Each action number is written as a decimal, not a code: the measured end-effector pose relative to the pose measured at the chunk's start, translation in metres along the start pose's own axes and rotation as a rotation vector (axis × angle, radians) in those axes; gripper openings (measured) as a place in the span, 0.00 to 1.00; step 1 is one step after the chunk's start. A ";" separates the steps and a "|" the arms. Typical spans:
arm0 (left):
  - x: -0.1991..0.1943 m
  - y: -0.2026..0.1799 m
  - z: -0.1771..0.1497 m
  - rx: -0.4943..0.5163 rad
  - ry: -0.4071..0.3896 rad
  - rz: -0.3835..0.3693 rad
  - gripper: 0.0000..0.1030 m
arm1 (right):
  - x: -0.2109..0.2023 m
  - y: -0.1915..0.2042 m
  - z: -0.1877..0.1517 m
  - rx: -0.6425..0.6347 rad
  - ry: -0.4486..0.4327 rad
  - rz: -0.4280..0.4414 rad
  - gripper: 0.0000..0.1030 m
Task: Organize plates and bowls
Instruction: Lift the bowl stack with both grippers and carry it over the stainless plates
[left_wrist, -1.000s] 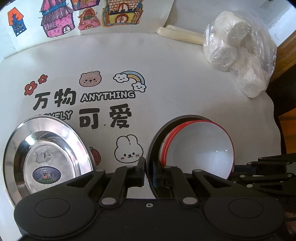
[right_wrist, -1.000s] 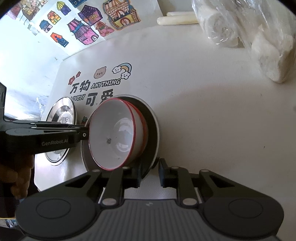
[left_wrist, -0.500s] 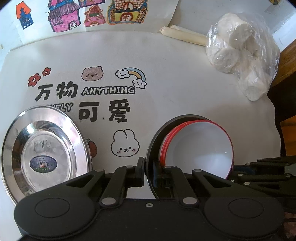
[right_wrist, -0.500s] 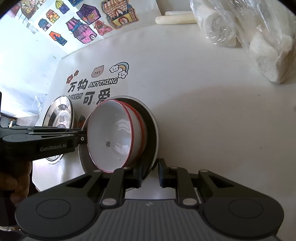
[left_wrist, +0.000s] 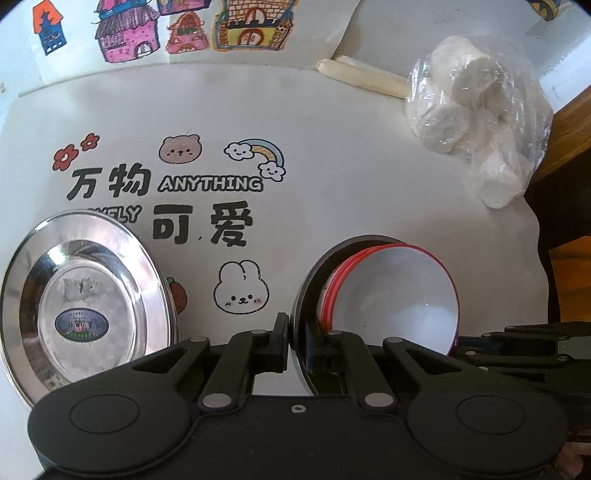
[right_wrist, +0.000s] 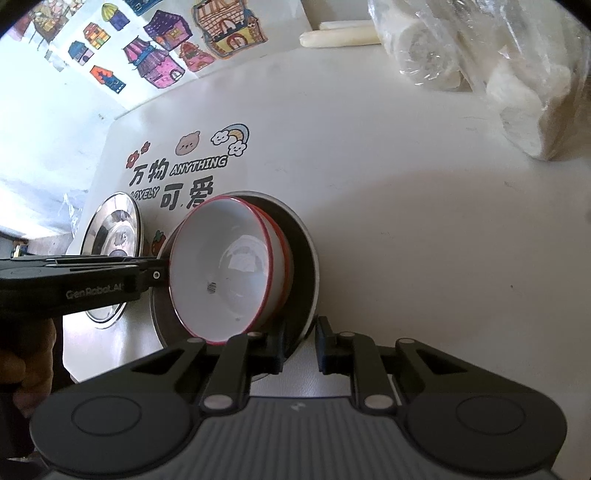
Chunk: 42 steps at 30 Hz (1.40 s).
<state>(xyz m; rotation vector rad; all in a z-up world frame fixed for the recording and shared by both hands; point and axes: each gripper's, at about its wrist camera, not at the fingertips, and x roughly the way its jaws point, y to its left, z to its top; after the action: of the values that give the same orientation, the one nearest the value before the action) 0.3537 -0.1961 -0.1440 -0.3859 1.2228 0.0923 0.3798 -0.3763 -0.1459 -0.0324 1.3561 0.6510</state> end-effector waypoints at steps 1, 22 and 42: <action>-0.001 0.001 0.000 0.005 0.001 -0.004 0.06 | -0.001 0.001 -0.001 0.004 -0.001 -0.001 0.18; -0.031 0.028 -0.002 0.068 -0.015 -0.045 0.06 | -0.008 0.035 -0.010 0.053 -0.046 -0.003 0.18; -0.066 0.072 -0.013 0.037 -0.053 -0.054 0.06 | -0.008 0.081 -0.006 -0.003 -0.066 0.008 0.18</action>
<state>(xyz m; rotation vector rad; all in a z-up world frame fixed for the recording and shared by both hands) 0.2996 -0.1246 -0.1039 -0.3818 1.1591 0.0340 0.3377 -0.3145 -0.1126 -0.0079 1.2919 0.6560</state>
